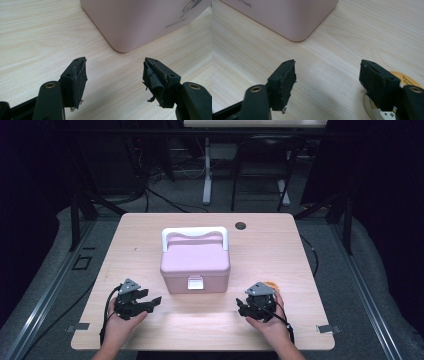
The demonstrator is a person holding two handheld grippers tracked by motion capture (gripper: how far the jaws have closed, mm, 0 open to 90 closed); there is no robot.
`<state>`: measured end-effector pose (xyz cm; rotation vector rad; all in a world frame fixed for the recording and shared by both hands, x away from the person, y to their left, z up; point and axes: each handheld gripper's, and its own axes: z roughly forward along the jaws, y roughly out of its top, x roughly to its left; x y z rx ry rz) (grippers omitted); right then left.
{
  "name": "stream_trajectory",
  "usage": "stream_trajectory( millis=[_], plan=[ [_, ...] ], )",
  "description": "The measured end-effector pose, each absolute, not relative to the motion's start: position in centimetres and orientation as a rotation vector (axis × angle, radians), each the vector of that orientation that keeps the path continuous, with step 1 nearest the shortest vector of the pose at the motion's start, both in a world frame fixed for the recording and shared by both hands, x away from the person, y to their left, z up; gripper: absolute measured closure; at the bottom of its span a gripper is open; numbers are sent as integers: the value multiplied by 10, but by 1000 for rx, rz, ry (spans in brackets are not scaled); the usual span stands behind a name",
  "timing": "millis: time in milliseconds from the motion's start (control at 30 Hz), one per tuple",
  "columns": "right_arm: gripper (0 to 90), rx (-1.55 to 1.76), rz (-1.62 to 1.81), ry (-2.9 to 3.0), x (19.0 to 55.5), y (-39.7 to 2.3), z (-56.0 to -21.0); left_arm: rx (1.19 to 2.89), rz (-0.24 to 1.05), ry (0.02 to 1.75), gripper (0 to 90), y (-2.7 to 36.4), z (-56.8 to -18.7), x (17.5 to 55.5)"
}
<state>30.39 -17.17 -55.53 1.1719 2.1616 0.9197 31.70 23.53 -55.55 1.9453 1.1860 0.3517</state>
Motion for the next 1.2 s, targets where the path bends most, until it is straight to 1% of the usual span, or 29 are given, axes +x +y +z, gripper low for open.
stream_trajectory(
  millis=[67, 100, 133, 200, 267, 333, 400, 567, 833, 967, 1067, 1100, 1200],
  plan=[
    [305, 1184, 933, 2160, 305, -174, -556, 1938, 352, 1187, 354, 236, -556, 317],
    [363, 1223, 983, 2155, 307, -177, -557, 1929, 349, 1186, 352, 236, -556, 318],
    [363, 1223, 983, 2155, 307, -177, -557, 1929, 349, 1186, 347, 236, -556, 318],
    [397, 1250, 1023, 2147, 307, -181, -558, 1921, 363, 1195, 336, 236, -554, 317],
    [401, 1250, 1036, 2130, 307, -183, -559, 1918, 380, 1204, 301, 236, -553, 317],
    [405, 1257, 1041, 2125, 306, -183, -558, 1909, 391, 1212, 293, 238, -551, 317],
    [420, 1249, 1047, 2121, 306, -182, -558, 1887, 399, 1226, 291, 238, -551, 317],
    [461, 1279, 1103, 2111, 304, -181, -553, 1869, 418, 1178, 291, 237, -546, 315],
    [458, 1270, 1104, 2109, 303, -179, -551, 1851, 428, 1183, 292, 238, -542, 315],
    [454, 1301, 1099, 2120, 304, -179, -547, 1849, 401, 1179, 315, 239, -540, 317],
    [454, 1293, 1097, 2107, 306, -181, -543, 1872, 391, 1172, 368, 240, -536, 318],
    [461, 1298, 1098, 2107, 306, -181, -542, 1874, 370, 1168, 457, 239, -535, 319],
    [485, 1342, 1134, 2094, 309, -183, -540, 1875, 386, 1172, 473, 237, -532, 319]
  ],
)
